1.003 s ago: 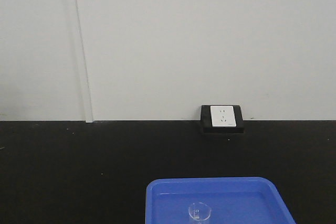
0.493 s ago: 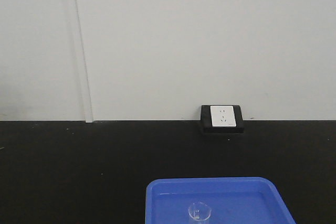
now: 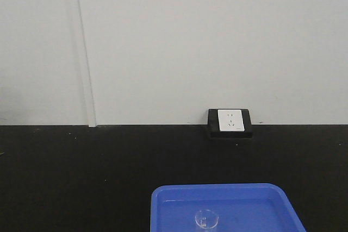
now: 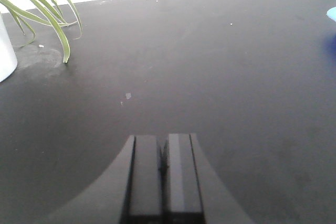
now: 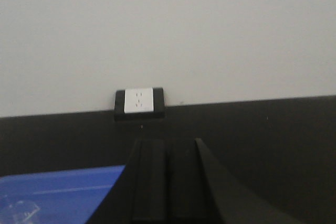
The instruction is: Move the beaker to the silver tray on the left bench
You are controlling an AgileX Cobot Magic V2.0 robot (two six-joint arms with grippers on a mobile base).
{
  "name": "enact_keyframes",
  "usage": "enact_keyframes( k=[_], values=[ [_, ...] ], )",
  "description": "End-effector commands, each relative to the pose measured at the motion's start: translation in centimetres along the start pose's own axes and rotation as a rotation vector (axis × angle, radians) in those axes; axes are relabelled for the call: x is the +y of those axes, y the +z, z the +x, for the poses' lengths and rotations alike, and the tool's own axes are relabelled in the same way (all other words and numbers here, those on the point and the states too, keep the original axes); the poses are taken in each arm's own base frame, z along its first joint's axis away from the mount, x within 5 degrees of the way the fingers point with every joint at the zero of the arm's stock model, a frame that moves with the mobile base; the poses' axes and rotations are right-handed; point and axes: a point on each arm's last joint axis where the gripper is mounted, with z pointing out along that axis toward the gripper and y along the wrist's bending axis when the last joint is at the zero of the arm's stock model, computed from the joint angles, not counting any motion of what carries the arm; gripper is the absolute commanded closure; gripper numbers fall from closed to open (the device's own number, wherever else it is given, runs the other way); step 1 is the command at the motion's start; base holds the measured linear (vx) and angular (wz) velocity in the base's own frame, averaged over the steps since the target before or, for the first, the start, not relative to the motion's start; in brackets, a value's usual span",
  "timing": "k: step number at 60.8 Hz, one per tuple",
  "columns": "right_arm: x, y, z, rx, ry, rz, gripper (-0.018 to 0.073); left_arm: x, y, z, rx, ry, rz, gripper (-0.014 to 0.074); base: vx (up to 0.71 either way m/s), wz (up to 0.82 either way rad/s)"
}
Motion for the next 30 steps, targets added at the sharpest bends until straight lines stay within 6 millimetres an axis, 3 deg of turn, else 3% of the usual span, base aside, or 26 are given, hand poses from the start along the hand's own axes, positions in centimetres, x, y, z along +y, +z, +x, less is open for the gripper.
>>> enact_keyframes(
  k=[1, 13, 30],
  values=[
    [0.2, 1.0, -1.2, -0.037, -0.005, -0.011, 0.0549, -0.1, 0.2, -0.1, -0.062, -0.002, 0.005, 0.0595, 0.0, 0.0],
    [0.1, 3.0, 0.0, 0.076, -0.002, -0.001, 0.0451, -0.1, 0.2, -0.1, -0.062, -0.002, 0.005, 0.0595, 0.0, 0.0],
    [0.1, 5.7, 1.1, 0.127, 0.003, -0.006, 0.0128, -0.1, 0.2, -0.1, -0.062, -0.002, 0.005, 0.0595, 0.0, 0.0]
  ],
)
